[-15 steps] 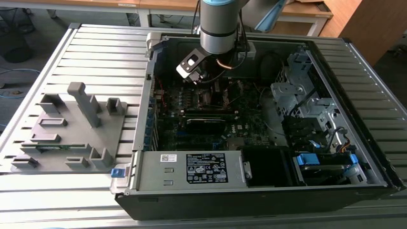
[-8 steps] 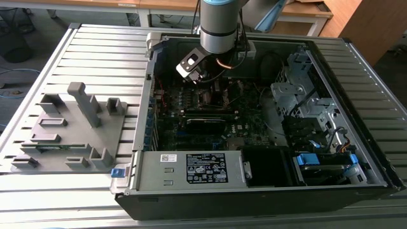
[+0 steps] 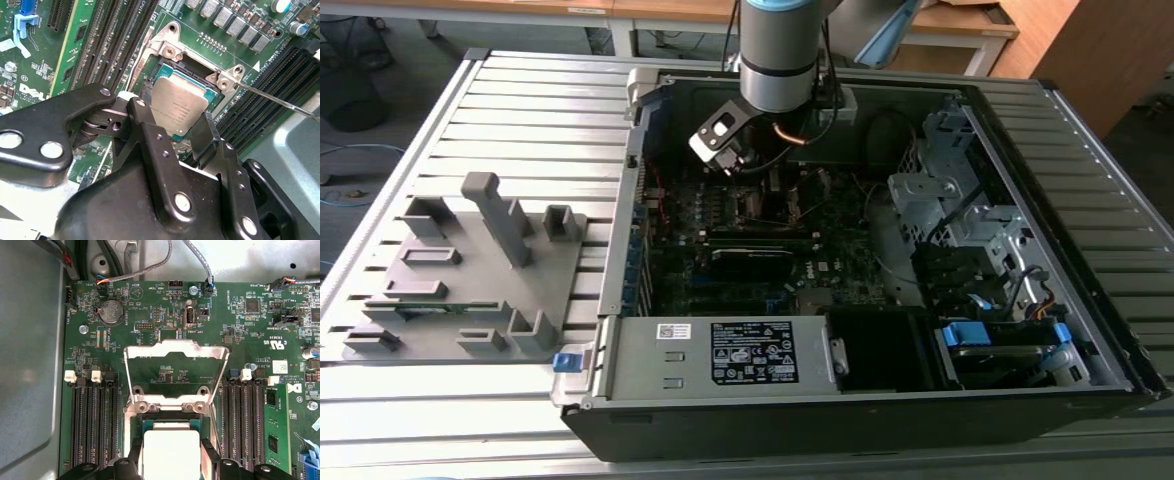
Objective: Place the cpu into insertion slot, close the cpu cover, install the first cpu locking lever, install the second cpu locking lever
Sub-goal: 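Place the cpu into insertion slot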
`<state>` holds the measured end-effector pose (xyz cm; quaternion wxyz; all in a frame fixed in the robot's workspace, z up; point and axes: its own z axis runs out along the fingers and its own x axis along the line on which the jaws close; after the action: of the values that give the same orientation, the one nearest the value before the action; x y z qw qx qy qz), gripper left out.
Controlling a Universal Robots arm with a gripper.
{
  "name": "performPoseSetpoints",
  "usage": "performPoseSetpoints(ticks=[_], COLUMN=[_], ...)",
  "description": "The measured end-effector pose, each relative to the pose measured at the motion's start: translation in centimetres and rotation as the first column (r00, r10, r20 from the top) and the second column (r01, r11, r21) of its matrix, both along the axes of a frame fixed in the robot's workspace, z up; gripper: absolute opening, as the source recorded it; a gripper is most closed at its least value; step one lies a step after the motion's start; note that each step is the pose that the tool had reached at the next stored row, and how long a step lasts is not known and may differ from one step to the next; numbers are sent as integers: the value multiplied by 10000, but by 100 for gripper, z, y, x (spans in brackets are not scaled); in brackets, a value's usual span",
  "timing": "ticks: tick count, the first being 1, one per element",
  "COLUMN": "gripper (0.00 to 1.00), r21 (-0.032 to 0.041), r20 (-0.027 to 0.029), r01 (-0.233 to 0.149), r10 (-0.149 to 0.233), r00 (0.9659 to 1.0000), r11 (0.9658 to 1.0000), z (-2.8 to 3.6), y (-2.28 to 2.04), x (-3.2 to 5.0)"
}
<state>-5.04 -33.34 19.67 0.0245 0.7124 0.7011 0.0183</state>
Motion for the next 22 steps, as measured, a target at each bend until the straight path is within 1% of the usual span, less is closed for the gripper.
performPoseSetpoints(ticks=[22], gripper=[54], r21=[1], r20=[0], r01=[1], r10=[-1], r00=[10000], r11=[10000], z=[-33], y=[0], x=[0])
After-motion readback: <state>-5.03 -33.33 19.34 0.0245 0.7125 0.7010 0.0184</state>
